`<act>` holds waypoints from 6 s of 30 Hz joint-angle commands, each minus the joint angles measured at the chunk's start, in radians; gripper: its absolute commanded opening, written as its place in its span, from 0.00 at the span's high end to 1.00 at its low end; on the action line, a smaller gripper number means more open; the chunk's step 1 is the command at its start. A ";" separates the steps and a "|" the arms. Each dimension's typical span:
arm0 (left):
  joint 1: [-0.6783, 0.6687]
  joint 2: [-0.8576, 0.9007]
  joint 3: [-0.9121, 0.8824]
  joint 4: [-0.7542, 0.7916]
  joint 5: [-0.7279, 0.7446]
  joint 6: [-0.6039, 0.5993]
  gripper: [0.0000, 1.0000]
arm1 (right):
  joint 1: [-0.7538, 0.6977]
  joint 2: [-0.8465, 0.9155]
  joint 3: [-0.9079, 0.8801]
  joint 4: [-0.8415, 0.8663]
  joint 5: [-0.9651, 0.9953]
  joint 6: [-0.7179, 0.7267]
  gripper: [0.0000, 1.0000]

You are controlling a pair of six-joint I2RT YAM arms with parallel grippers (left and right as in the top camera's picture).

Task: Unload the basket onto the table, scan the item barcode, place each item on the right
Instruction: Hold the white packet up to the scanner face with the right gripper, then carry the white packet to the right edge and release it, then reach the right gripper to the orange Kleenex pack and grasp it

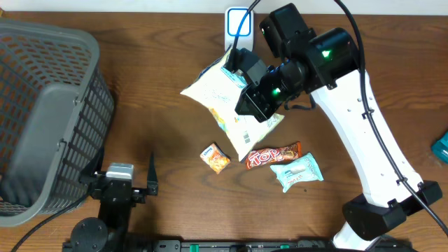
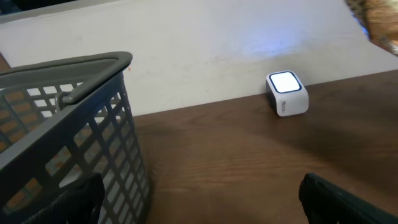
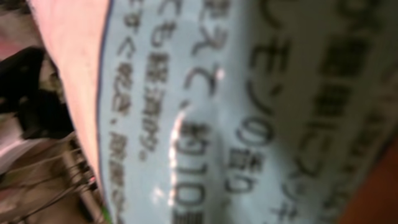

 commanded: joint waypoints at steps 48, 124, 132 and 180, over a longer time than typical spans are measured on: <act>-0.003 -0.001 0.002 0.003 0.002 -0.005 0.00 | 0.082 0.049 -0.021 0.167 0.247 -0.027 0.99; -0.003 -0.001 0.002 0.003 0.002 -0.005 0.00 | -0.186 0.374 -0.061 1.092 1.333 -0.425 0.99; -0.003 -0.001 0.002 0.003 0.001 -0.005 0.00 | -0.553 0.370 -0.066 0.809 1.153 -0.153 0.99; -0.003 -0.001 0.002 0.003 0.002 -0.005 0.00 | -0.190 0.171 -0.227 0.207 -0.231 0.355 0.20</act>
